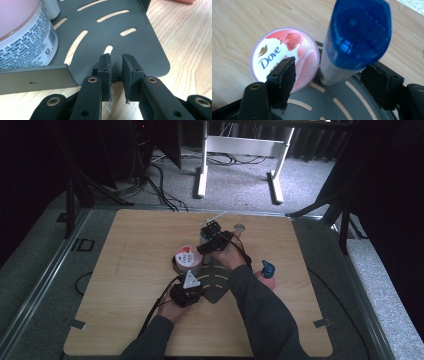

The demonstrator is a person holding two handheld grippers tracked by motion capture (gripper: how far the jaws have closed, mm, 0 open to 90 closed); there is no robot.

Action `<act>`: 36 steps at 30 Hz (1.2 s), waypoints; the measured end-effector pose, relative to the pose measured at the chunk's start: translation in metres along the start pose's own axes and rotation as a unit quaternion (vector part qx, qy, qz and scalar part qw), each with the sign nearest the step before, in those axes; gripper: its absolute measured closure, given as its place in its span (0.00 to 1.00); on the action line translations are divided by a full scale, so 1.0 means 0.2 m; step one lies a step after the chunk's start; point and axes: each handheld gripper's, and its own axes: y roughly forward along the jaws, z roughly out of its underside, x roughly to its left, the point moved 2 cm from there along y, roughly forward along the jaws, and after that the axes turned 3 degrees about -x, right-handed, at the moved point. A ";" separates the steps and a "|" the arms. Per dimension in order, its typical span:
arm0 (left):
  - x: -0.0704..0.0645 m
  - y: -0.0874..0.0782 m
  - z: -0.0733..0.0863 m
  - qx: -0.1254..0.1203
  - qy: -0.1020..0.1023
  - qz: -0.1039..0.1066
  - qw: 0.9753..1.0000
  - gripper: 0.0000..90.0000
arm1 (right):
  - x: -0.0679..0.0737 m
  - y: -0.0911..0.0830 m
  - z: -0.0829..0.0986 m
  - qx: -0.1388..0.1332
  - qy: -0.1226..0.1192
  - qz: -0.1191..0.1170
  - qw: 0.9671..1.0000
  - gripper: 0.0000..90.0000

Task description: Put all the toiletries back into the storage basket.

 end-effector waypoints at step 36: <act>0.00 0.00 0.00 0.000 -0.002 0.000 1.000 0.87 | -0.08 -0.42 0.26 -0.020 -0.034 0.016 0.999 0.72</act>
